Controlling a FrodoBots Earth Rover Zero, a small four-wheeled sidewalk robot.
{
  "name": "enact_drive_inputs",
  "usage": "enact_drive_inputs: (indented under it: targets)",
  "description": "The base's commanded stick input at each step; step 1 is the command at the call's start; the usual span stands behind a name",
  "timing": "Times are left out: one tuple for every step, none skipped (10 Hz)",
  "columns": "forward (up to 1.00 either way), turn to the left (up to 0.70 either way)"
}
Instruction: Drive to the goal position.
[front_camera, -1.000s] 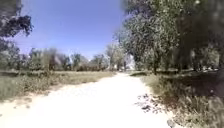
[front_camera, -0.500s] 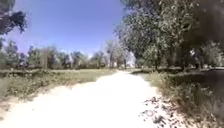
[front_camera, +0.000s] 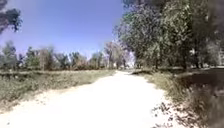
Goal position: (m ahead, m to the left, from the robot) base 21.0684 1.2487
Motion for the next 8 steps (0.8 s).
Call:
enact_drive_inputs:
  targets:
    - [0.85,-0.05]
    - [0.85,-0.22]
    - [0.85,-0.34]
    - [0.85,-0.34]
    - [0.85,-0.34]
    - [0.85,-0.29]
    - [0.85,0.0]
    - [0.85,0.0]
